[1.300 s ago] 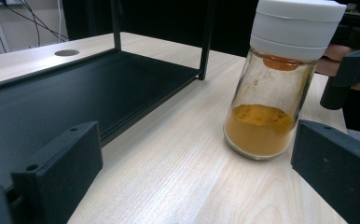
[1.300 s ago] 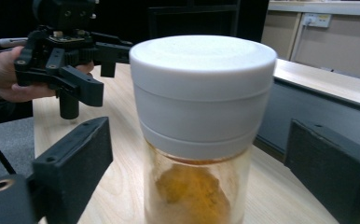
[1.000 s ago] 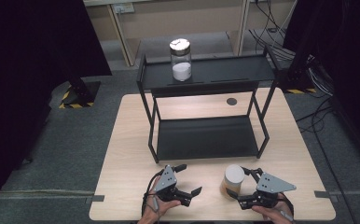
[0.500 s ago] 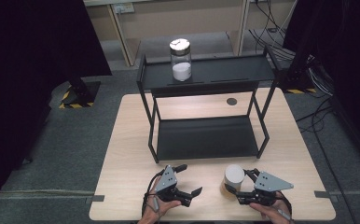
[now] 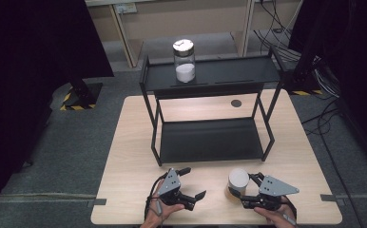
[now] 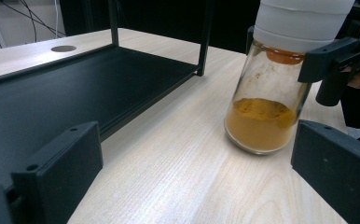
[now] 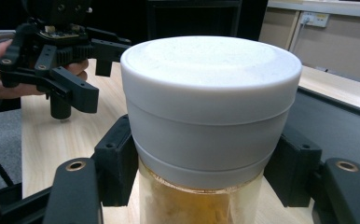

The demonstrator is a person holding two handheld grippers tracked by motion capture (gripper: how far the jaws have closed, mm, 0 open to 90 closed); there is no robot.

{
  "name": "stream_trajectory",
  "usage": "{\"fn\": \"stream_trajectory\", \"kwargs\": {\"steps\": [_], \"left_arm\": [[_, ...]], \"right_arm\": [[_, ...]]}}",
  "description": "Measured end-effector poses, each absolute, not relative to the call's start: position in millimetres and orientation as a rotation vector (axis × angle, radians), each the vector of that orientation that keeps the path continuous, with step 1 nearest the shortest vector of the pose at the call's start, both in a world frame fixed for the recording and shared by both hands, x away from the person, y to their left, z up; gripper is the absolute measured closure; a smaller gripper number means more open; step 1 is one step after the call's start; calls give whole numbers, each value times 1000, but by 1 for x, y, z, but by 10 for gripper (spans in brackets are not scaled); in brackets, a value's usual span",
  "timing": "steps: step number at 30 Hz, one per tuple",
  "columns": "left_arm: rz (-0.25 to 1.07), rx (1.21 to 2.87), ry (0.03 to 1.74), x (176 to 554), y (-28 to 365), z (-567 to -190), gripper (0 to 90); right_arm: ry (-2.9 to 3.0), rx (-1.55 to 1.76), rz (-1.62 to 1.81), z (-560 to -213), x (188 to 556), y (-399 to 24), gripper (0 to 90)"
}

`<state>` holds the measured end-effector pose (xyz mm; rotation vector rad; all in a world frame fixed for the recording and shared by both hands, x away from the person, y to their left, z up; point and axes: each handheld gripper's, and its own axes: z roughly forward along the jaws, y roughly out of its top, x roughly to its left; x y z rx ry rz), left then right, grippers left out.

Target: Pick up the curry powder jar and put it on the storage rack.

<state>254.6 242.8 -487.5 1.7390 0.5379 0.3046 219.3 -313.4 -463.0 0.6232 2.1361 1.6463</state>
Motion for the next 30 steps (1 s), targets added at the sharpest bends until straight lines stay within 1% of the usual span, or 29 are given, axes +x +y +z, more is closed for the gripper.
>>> {"fn": "stream_trajectory", "kwargs": {"steps": [17, 30], "left_arm": [[307, 1734, 540, 254, 243, -488, 13], [309, 1726, 550, 254, 244, -489, 13]], "right_arm": [[2153, 623, 1648, -445, 218, -315, 353], [2140, 617, 1646, -418, 225, -315, 352]]}}
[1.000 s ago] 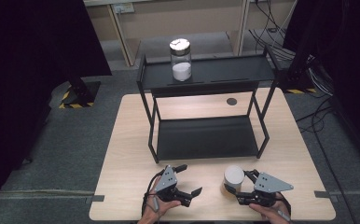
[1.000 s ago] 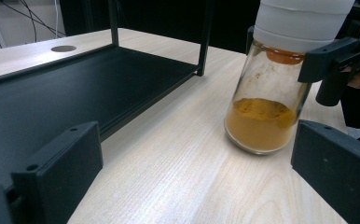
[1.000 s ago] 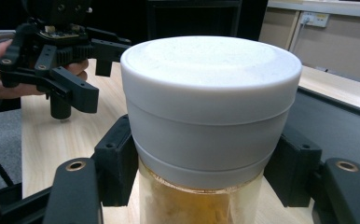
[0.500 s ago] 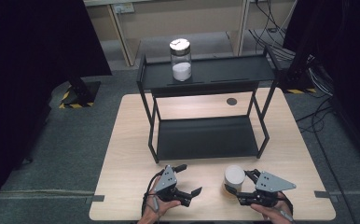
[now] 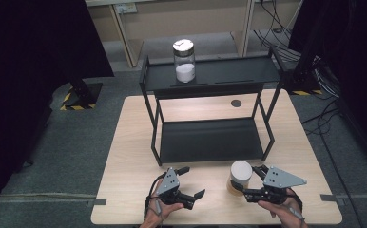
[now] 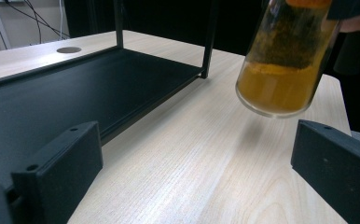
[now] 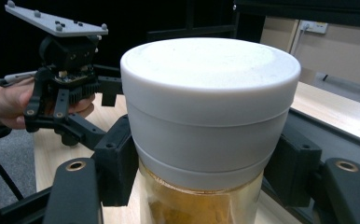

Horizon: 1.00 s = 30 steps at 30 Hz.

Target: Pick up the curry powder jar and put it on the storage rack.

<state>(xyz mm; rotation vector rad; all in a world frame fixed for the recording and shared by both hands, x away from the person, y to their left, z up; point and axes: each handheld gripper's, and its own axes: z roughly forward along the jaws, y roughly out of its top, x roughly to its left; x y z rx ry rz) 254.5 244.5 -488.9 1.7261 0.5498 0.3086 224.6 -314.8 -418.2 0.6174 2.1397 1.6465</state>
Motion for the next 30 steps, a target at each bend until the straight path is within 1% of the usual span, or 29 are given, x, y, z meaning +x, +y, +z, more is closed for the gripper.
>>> {"fn": "stream_trajectory", "kwargs": {"steps": [11, 18, 27, 30], "left_arm": [[308, 1728, 551, 255, 244, -489, 13], [307, 1730, 550, 255, 244, -490, 13], [307, 1728, 556, 255, 244, -490, 13], [305, 1727, 559, 256, 244, -490, 14]], "right_arm": [[2157, 627, 1658, -404, 232, -314, 352], [2171, 610, 1653, -380, 243, -310, 352], [2182, 596, 1654, -361, 256, -302, 352], [2179, 595, 1665, -350, 262, -300, 352]]}}
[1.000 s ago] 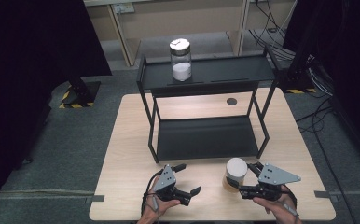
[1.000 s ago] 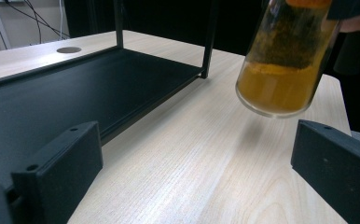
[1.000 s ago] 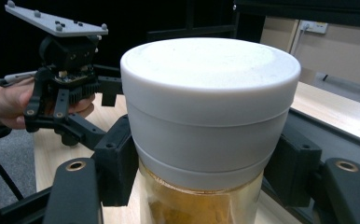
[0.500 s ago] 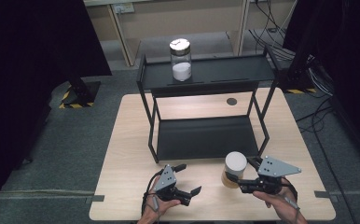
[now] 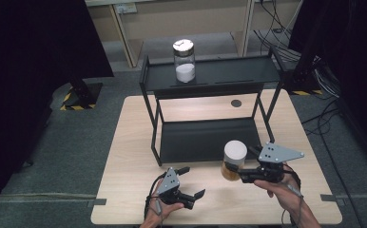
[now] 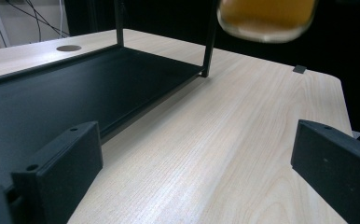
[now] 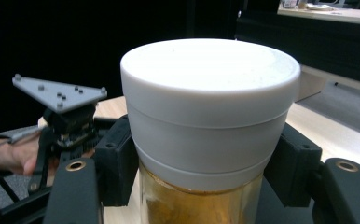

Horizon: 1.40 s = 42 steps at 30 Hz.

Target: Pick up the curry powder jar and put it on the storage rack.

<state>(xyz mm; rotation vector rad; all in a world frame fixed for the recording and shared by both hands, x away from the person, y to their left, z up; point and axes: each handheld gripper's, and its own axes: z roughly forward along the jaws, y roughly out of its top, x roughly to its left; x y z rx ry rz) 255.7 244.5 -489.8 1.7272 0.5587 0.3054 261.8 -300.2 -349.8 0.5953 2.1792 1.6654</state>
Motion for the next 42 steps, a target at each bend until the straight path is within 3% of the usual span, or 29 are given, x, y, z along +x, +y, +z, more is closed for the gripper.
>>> {"fn": "stream_trajectory", "kwargs": {"steps": [42], "left_arm": [[295, 1725, 560, 257, 245, -491, 14]], "right_arm": [[2174, 576, 1635, -237, 321, -269, 352]]}}
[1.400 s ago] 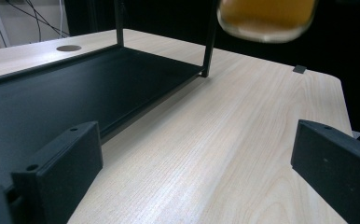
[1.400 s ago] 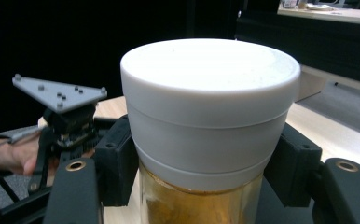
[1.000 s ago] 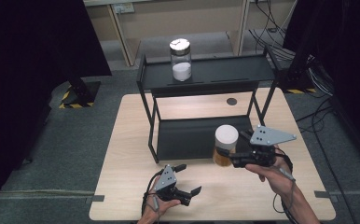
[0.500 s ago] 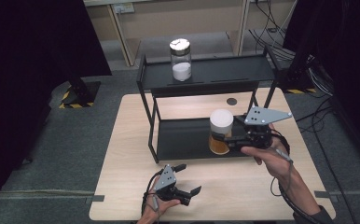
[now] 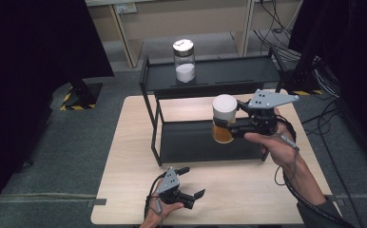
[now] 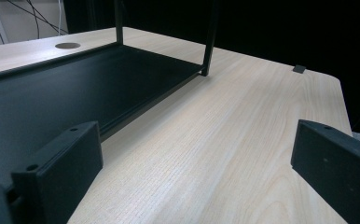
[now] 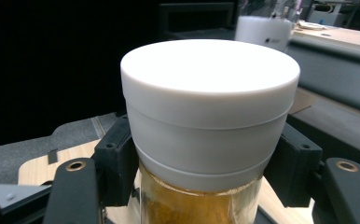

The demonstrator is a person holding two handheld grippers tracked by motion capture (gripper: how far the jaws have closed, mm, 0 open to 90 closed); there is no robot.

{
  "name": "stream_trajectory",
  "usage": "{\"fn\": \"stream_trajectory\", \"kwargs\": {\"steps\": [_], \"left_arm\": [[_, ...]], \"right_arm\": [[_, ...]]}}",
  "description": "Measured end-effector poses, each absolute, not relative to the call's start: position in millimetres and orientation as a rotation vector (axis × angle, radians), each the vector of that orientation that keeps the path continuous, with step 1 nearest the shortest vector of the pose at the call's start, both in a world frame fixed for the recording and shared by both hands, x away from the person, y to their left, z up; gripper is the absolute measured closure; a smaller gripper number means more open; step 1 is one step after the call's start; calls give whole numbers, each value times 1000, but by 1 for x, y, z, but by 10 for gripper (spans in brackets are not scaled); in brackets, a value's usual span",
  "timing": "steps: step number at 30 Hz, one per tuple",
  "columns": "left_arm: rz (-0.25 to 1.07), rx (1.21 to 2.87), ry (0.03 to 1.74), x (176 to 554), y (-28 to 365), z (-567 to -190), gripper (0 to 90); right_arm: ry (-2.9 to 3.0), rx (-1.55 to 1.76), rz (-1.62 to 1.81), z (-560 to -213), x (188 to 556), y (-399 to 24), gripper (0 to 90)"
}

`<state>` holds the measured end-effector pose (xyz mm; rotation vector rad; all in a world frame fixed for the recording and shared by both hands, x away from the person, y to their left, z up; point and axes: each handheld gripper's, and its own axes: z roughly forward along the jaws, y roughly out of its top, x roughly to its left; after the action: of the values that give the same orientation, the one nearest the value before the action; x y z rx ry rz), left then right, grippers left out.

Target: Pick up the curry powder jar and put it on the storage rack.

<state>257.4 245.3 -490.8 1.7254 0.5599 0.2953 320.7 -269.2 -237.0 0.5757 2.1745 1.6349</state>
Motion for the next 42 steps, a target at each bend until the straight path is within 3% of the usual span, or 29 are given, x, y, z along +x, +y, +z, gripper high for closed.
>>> {"fn": "stream_trajectory", "kwargs": {"steps": [42], "left_arm": [[287, 1728, 562, 258, 246, -491, 14]], "right_arm": [[2139, 682, 1609, -158, 372, -253, 352]]}}
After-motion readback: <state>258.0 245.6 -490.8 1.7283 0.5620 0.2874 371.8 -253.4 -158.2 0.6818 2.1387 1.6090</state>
